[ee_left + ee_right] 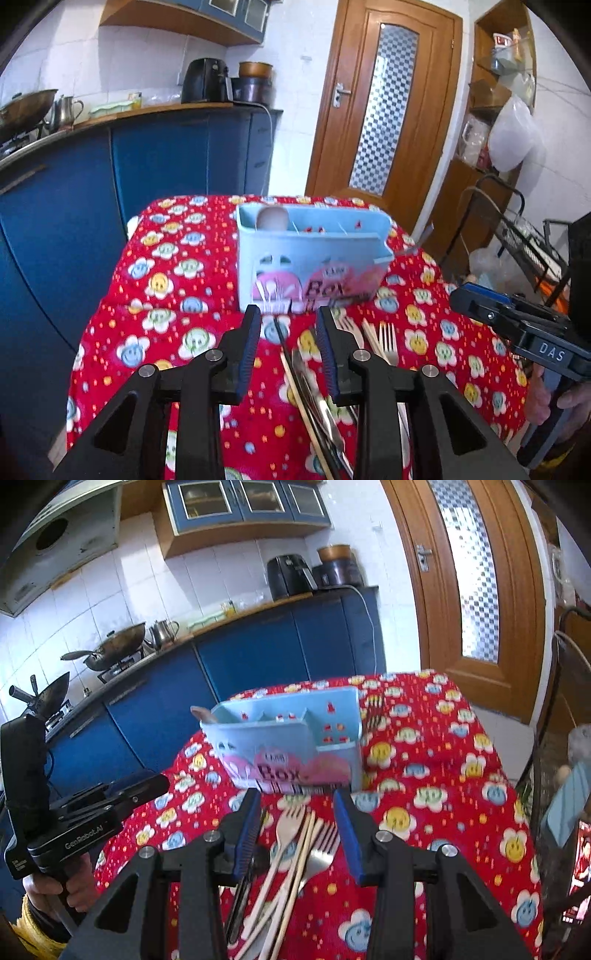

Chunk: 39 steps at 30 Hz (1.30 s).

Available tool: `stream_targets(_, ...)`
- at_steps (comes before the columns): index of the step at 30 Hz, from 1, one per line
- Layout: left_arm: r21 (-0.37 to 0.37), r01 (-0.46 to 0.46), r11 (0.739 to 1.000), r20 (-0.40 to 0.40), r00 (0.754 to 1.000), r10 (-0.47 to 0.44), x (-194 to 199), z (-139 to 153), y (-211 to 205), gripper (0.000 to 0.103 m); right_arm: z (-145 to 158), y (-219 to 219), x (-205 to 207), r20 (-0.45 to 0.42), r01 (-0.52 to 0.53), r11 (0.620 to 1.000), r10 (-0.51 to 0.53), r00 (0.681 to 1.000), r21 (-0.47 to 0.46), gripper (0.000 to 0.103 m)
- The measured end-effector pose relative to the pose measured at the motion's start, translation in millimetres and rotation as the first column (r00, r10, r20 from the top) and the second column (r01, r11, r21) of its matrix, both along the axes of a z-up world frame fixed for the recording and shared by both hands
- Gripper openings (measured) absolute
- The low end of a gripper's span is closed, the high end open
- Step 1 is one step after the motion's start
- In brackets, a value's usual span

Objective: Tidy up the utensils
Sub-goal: 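Open the left tool dropping the spoon into the box while the right tool releases the fork, then move both tools back down to the remaining utensils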

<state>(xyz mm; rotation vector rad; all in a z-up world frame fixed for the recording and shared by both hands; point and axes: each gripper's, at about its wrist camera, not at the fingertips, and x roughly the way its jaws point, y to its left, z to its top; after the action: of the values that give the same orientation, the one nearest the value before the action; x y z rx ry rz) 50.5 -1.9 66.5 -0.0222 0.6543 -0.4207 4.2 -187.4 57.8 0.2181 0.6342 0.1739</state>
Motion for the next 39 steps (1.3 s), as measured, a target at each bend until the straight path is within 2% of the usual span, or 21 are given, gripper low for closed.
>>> stream_targets(10,0.056,-0.002,0.998,-0.125,0.992,0.009,1.7,-34.0,-5.8,0.032,-30.8,-7.8,-5.9,-0.111,0.017,1.000,-0.016,0.994,0.015,0.044)
stream_targets(14,0.090,-0.015,0.996,-0.203,0.979,0.033,8.4,-52.8,-7.5,0.032,-37.9,-12.1,-7.8,-0.131,0.027,0.999,-0.023,0.991,0.024,0.046)
stream_targets(21,0.100,0.010,0.995,-0.290,0.957,0.019,11.9,-72.9,-12.5,0.032,-50.7,-18.9,-8.7,-0.169,0.040,0.998,-0.033,0.985,0.041,0.046)
stream_targets(27,0.134,0.027,0.991,-0.306,0.952,0.015,12.0,-79.3,-20.7,0.032,-55.1,-22.9,-9.2,-0.176,0.043,0.998,-0.033,0.984,0.054,0.046)
stream_targets(37,0.126,0.011,0.992,-0.298,0.954,0.027,17.7,-80.1,-20.6,0.037,-57.7,-22.9,-10.1,-0.178,0.037,0.997,-0.025,0.984,0.062,0.046)
stream_targets(39,0.144,0.005,0.990,-0.290,0.956,0.037,16.1,-79.5,-20.4,0.037,-57.9,-22.9,-9.9,-0.177,0.041,0.997,-0.030,0.984,0.060,0.046)
